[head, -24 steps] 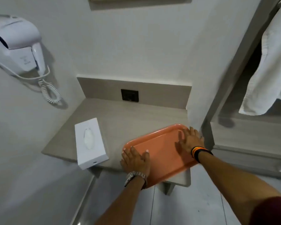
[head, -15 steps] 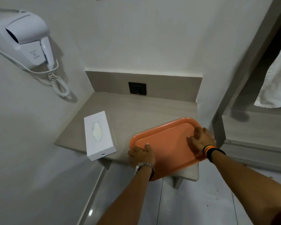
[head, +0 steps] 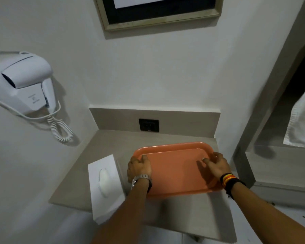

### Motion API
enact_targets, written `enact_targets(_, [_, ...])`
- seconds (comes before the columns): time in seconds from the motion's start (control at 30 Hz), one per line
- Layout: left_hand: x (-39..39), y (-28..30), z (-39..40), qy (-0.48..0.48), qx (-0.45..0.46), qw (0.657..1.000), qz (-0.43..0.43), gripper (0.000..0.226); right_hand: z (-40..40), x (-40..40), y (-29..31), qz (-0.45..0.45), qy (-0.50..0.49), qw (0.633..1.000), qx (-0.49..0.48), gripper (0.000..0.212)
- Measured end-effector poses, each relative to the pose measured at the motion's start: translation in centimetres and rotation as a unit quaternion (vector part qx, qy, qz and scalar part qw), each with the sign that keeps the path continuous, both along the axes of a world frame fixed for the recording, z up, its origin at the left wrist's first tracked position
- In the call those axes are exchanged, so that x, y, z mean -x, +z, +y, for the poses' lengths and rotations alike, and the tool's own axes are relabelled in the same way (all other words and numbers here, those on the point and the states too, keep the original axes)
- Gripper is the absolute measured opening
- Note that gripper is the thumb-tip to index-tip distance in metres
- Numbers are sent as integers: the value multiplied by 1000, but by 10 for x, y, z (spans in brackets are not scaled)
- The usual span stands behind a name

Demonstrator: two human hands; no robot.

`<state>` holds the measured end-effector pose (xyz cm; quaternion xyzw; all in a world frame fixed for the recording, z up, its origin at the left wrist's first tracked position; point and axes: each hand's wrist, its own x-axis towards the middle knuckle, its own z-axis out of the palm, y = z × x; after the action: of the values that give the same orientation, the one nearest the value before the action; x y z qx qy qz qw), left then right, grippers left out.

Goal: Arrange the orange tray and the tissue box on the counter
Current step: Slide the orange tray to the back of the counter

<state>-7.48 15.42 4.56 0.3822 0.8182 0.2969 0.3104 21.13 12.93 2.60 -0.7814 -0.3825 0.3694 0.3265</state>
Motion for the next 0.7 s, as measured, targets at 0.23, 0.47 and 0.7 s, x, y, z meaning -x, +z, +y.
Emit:
enact_targets(0.23, [49, -10, 87, -62, -25, 997, -25, 58, 52, 50, -9, 22, -46, 999, 0, 72])
enact_targets(0.47, [71, -38, 153, -125, -34, 990, -64, 49, 92, 70, -34, 10, -80, 997, -2, 74])
enact_targets(0.7, [82, -60, 170, -158, -34, 986, -42, 50, 102, 83, -45, 31, -91, 995, -5, 71])
